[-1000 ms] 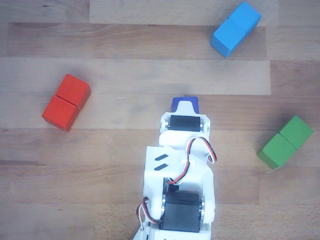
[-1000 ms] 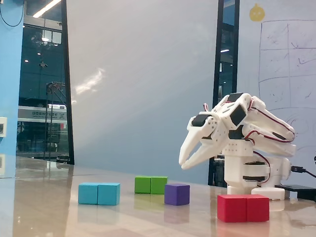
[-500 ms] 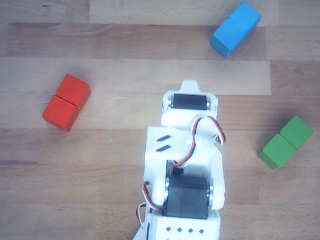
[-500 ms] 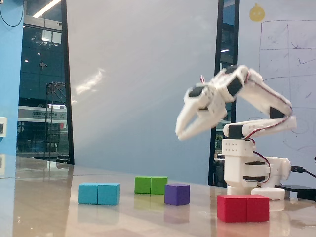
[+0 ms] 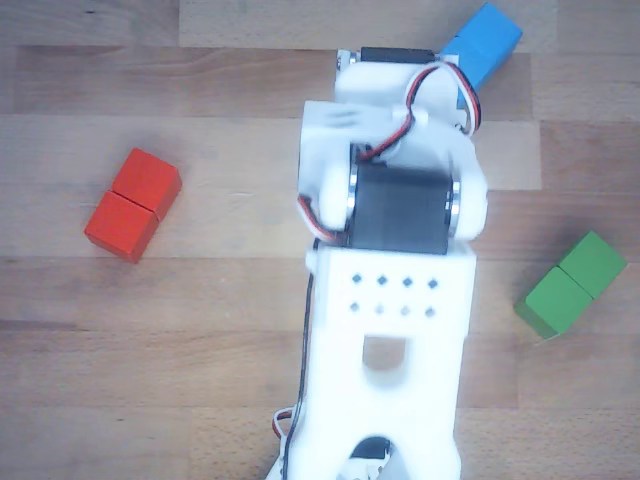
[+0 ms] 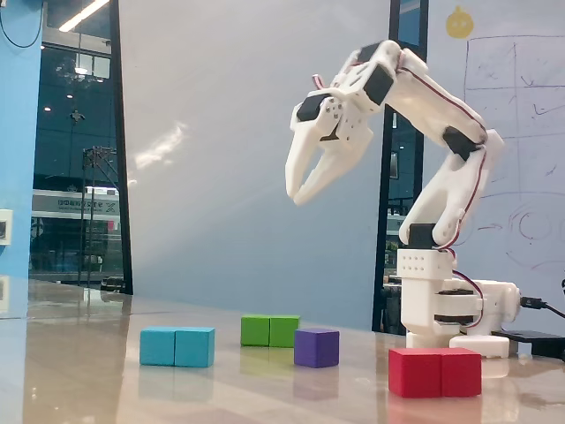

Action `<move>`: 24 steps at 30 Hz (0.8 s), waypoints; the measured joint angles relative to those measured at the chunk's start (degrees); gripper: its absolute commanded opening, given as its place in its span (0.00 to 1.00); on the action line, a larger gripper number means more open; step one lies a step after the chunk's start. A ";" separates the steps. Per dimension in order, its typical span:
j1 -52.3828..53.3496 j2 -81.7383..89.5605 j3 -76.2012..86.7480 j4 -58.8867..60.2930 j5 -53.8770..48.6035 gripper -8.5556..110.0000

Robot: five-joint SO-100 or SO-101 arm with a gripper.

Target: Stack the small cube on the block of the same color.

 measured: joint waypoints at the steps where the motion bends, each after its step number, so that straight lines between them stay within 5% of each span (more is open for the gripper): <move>1: 0.00 -1.58 -1.05 2.02 0.00 0.07; 8: 0.00 -8.79 -2.90 11.25 0.00 0.07; 24: 0.00 -9.84 -2.90 12.22 0.00 0.07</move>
